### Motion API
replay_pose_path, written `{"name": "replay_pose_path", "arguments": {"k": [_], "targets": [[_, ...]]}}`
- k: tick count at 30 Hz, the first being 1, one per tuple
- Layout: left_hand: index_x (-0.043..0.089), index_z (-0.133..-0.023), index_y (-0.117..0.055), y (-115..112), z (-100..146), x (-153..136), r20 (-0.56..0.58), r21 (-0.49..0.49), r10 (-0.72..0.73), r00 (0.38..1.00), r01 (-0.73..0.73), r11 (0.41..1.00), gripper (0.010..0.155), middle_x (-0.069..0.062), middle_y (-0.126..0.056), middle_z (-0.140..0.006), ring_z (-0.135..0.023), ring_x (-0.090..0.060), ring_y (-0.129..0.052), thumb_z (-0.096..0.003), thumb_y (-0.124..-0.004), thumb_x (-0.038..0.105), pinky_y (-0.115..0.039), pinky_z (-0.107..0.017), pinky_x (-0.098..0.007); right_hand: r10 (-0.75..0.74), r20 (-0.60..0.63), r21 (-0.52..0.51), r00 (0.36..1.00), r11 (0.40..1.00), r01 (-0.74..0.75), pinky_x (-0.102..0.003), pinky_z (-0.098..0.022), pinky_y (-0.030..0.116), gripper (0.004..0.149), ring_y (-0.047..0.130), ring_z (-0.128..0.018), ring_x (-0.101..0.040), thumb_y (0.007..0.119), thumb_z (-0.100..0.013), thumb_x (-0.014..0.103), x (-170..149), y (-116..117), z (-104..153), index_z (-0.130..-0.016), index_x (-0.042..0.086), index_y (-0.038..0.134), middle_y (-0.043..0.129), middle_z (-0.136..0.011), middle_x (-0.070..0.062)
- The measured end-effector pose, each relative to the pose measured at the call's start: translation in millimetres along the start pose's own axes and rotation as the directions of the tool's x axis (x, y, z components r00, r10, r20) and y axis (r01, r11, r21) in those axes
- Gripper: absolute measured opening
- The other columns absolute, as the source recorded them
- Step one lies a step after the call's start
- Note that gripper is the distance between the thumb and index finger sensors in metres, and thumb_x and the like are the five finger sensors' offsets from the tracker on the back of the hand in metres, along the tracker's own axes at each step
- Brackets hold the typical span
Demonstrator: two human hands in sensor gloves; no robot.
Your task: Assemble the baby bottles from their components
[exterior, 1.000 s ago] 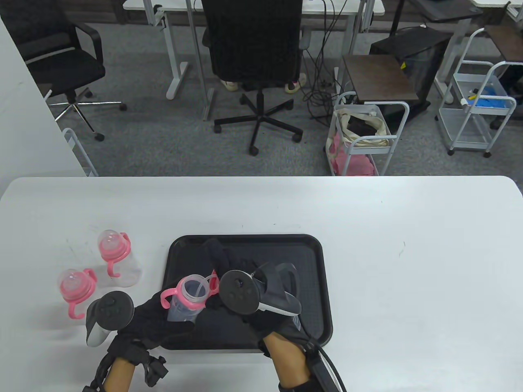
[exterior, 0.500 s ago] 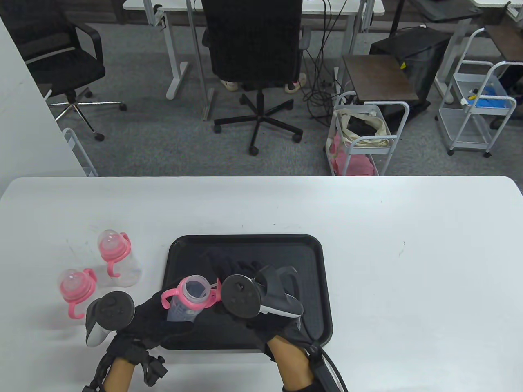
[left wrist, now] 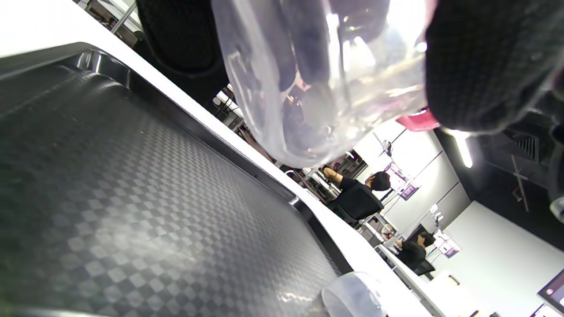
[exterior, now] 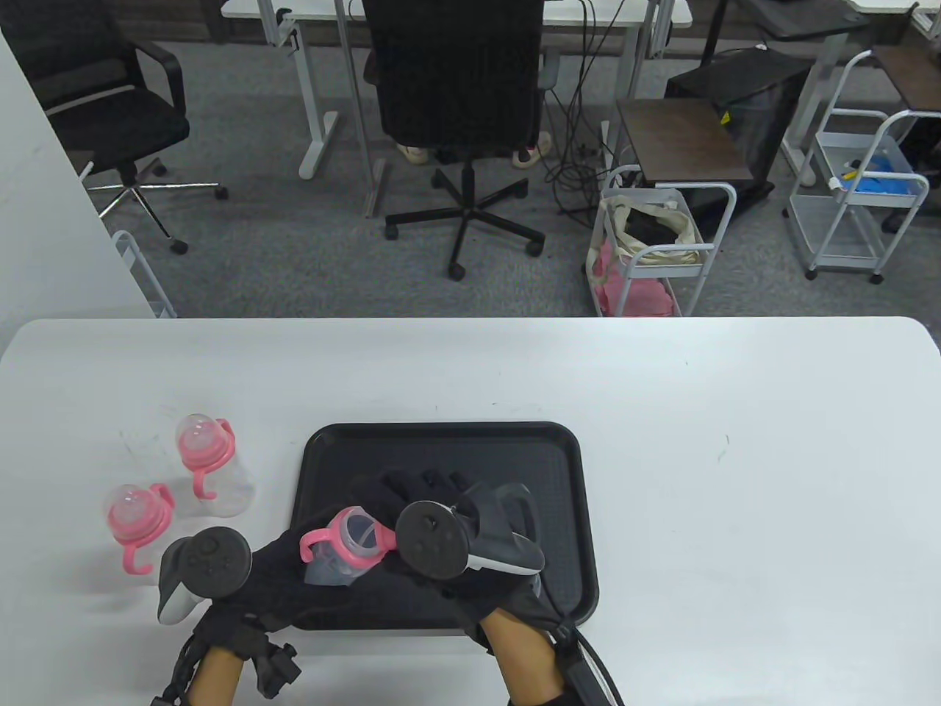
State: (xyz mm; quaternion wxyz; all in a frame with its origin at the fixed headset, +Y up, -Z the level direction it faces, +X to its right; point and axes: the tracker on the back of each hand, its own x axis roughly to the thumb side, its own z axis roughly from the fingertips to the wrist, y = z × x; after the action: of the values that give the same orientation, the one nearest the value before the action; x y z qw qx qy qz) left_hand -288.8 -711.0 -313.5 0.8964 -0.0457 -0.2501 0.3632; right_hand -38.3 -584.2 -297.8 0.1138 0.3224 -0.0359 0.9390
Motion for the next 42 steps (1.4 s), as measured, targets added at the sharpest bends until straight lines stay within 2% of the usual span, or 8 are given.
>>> {"name": "replay_pose_path", "arguments": {"k": [5, 12, 26, 30, 33, 37, 39, 42], "targets": [[0.047, -0.115, -0.043, 0, 0, 0, -0.006, -0.002, -0.013, 1.000, 0.013, 1.000, 0.095, 0.017, -0.067, -0.115, -0.106, -0.020, -0.080, -0.0363, -0.093, 0.067, -0.072, -0.076, -0.049, -0.039, 0.007, 0.020, 0.999, 0.999, 0.039, -0.053, -0.074, 0.068, 0.102, 0.084, -0.093, -0.030, 0.096, -0.043, 0.045, 0, 7, -1, -0.113, 0.013, 0.030, 0.062, -0.113, -0.008], [0.048, -0.115, -0.043, -1, -1, 3, -0.010, -0.018, -0.087, 0.996, 0.087, 0.996, 0.095, 0.016, -0.068, -0.115, -0.105, -0.020, -0.080, -0.0360, -0.094, 0.066, -0.071, -0.075, -0.050, -0.052, 0.032, 0.027, 0.998, 0.998, 0.051, -0.052, -0.070, 0.071, 0.089, 0.086, -0.089, -0.032, 0.098, -0.042, 0.042, 0, 13, -1, -0.112, 0.024, 0.047, 0.056, -0.114, -0.011], [0.047, -0.113, -0.050, -11, -6, 2, -0.004, -0.150, -0.127, 0.992, 0.125, 0.981, 0.095, 0.014, -0.073, -0.112, -0.102, -0.019, -0.082, -0.0335, -0.097, 0.066, -0.071, -0.075, -0.051, -0.068, 0.076, 0.024, 0.995, 0.998, 0.066, -0.051, -0.076, 0.063, 0.082, 0.070, -0.101, -0.032, 0.100, -0.041, 0.030, -8, 44, 17, -0.108, 0.041, 0.054, 0.053, -0.117, 0.009], [0.046, -0.113, -0.052, -17, -10, 7, 0.015, -0.190, -0.178, 0.984, 0.178, 0.966, 0.095, 0.014, -0.074, -0.111, -0.101, -0.019, -0.083, -0.0328, -0.098, 0.067, -0.071, -0.075, -0.051, -0.199, 0.046, -0.023, 0.979, 0.980, 0.200, -0.050, -0.071, 0.069, 0.076, 0.082, -0.089, -0.030, 0.091, -0.042, 0.052, -24, 55, 26, -0.109, 0.031, 0.061, 0.066, -0.112, 0.000], [0.045, -0.114, -0.051, -23, -13, 13, 0.013, -0.174, -0.234, 0.972, 0.233, 0.957, 0.095, 0.014, -0.074, -0.111, -0.101, -0.019, -0.083, -0.0331, -0.096, 0.067, -0.071, -0.075, -0.051, -0.336, 0.002, -0.102, 0.942, 0.937, 0.335, -0.047, -0.060, 0.078, 0.084, 0.092, -0.073, -0.032, 0.090, -0.041, 0.057, -41, 66, 29, -0.111, 0.022, 0.058, 0.080, -0.101, -0.012], [0.045, -0.114, -0.049, -29, -15, 15, 0.007, -0.166, -0.260, 0.966, 0.258, 0.952, 0.095, 0.015, -0.072, -0.112, -0.101, -0.018, -0.082, -0.0336, -0.095, 0.068, -0.070, -0.075, -0.050, -0.327, -0.088, -0.155, 0.941, 0.937, 0.312, -0.042, -0.047, 0.085, 0.093, 0.100, -0.057, -0.026, 0.082, -0.041, 0.067, -48, 71, 31, -0.112, 0.015, 0.051, 0.089, -0.089, -0.014], [0.045, -0.114, -0.049, -29, -16, 15, 0.002, -0.172, -0.252, 0.968, 0.248, 0.953, 0.095, 0.016, -0.072, -0.112, -0.102, -0.018, -0.081, -0.0339, -0.095, 0.068, -0.070, -0.075, -0.050, -0.353, -0.070, -0.169, 0.933, 0.926, 0.338, -0.045, -0.051, 0.085, 0.090, 0.101, -0.064, -0.029, 0.078, -0.041, 0.071, -52, 71, 35, -0.114, 0.027, 0.048, 0.088, -0.093, -0.013], [0.045, -0.114, -0.048, -27, -14, 10, -0.011, -0.172, -0.216, 0.976, 0.210, 0.962, 0.095, 0.017, -0.071, -0.112, -0.102, -0.017, -0.081, -0.0341, -0.094, 0.069, -0.070, -0.075, -0.050, -0.429, -0.068, -0.213, 0.901, 0.888, 0.407, -0.056, -0.064, 0.076, 0.092, 0.090, -0.084, -0.041, 0.073, -0.040, 0.076, -63, 62, 46, -0.115, 0.038, 0.036, 0.065, -0.113, -0.017]]}}
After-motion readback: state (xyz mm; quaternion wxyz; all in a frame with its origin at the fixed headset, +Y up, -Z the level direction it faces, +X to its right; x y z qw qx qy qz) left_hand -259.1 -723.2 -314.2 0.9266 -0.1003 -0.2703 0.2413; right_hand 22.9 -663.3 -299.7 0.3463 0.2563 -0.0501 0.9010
